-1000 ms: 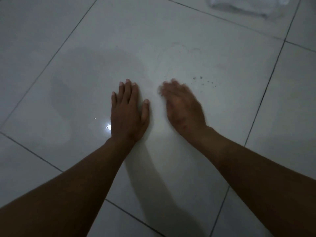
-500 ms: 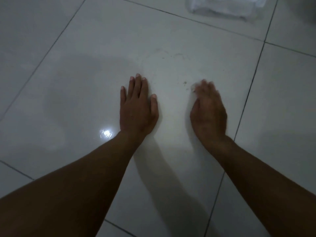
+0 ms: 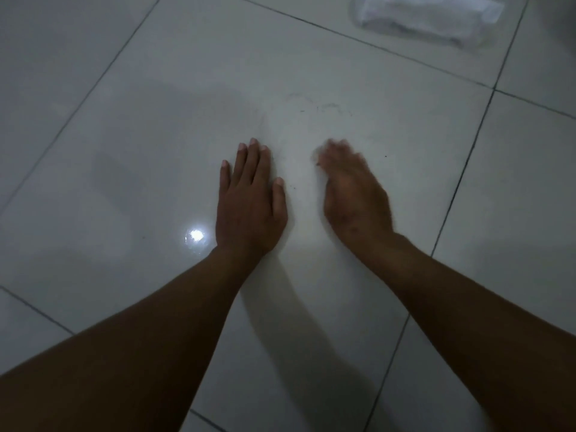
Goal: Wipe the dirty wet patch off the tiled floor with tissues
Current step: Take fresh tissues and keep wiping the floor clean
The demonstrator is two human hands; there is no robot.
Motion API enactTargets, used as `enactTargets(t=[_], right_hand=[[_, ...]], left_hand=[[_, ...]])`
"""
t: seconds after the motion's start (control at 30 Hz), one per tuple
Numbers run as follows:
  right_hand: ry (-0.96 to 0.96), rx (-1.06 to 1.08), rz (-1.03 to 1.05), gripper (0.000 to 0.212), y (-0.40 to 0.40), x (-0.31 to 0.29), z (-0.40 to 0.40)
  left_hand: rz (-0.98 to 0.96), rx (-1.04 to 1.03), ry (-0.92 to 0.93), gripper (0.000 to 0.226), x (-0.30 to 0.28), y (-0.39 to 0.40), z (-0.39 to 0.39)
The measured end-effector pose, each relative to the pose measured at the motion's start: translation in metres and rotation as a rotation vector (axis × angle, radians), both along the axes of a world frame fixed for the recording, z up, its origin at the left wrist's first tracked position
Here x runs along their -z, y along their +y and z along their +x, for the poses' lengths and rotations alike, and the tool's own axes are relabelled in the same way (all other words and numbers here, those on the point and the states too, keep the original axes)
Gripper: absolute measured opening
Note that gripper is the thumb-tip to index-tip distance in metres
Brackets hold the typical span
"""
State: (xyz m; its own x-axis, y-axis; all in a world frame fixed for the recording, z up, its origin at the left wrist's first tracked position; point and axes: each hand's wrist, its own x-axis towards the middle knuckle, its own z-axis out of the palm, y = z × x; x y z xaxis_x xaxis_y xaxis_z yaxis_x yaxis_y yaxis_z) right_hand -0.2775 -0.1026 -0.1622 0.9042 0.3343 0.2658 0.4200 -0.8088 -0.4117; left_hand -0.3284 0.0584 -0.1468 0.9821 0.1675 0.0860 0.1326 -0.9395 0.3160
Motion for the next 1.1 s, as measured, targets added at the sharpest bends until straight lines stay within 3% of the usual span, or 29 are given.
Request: enactTargets(t=[0.13, 0.27, 0.33, 0.53, 0.77, 0.97, 1.1], right_hand=[[0.082, 0.137, 0.031, 0.048, 0.011, -0.007, 0.021], [0.032, -0.297, -0.007, 0.044, 0.009, -0.011, 0.003], [-0.006, -0.413, -0.031, 0.042, -0.004, -0.011, 0.008], [0.103, -0.157, 0.028, 0.044, 0.030, -0.011, 0.067], [0.081, -0.717, -0.076, 0.045, 0.010, -0.022, 0.055], [0.124, -0.312, -0.025, 0.045, 0.053, -0.019, 0.064], [0.133, -0.537, -0.055, 0.046, 0.050, -0.026, 0.040]], left_hand=[[-0.027, -0.066, 0.027, 0.062, -0.002, -0.002, 0.000], [0.000, -0.106, 0.051, 0.062, -0.003, -0.004, 0.001], [0.015, -0.104, 0.058, 0.062, -0.003, -0.005, 0.001], [-0.005, -0.112, 0.090, 0.063, -0.003, -0.004, 0.004], [-0.103, -0.118, 0.086, 0.061, -0.006, 0.001, 0.004], [-0.112, -0.107, 0.074, 0.059, -0.014, 0.011, 0.004], [-0.058, -0.152, 0.081, 0.058, -0.012, 0.016, 0.003]])
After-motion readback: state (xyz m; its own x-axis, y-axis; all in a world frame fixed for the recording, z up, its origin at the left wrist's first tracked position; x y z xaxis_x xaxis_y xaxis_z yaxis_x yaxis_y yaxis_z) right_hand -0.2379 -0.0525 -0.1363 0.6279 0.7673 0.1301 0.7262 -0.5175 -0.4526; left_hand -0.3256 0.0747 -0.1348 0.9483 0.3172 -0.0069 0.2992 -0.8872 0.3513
